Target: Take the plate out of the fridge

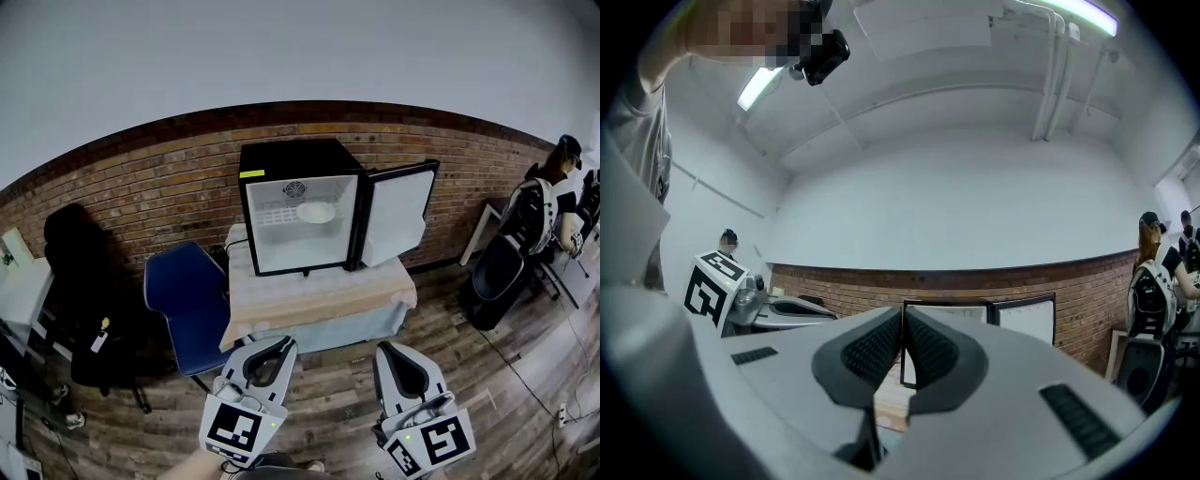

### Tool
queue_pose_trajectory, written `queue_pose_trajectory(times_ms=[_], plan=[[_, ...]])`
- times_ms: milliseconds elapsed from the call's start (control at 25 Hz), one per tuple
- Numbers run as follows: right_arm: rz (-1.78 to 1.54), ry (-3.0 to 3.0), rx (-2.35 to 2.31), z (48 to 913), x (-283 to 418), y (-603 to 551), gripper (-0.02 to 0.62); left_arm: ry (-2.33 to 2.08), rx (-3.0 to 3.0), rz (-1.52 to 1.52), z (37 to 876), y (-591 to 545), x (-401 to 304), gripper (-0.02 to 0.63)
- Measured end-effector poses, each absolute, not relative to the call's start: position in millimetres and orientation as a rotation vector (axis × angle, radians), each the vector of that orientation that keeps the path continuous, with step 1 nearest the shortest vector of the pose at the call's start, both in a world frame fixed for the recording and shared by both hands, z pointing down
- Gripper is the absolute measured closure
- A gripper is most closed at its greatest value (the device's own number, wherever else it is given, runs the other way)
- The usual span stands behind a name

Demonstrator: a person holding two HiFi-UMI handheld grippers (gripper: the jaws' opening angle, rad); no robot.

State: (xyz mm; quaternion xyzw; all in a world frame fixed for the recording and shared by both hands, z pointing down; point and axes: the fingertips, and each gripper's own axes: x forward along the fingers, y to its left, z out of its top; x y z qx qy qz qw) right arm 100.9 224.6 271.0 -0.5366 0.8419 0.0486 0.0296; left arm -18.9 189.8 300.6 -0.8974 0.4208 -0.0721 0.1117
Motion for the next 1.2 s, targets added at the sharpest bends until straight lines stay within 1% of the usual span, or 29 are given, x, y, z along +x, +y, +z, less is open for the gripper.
queue_pose_trajectory(times_ms=[560, 1200], plan=[[0.130, 2.593, -1.640, 280.9, 120.9, 203.2, 0.563, 1.261, -2.628, -0.241, 312.1, 174.4, -3.1, 0.578], [0.110, 2.660, -1.622, 298.5, 107.0, 94.3, 0.563, 1.274, -2.635, -0.233, 326.0, 70.9, -10.4, 0.578]])
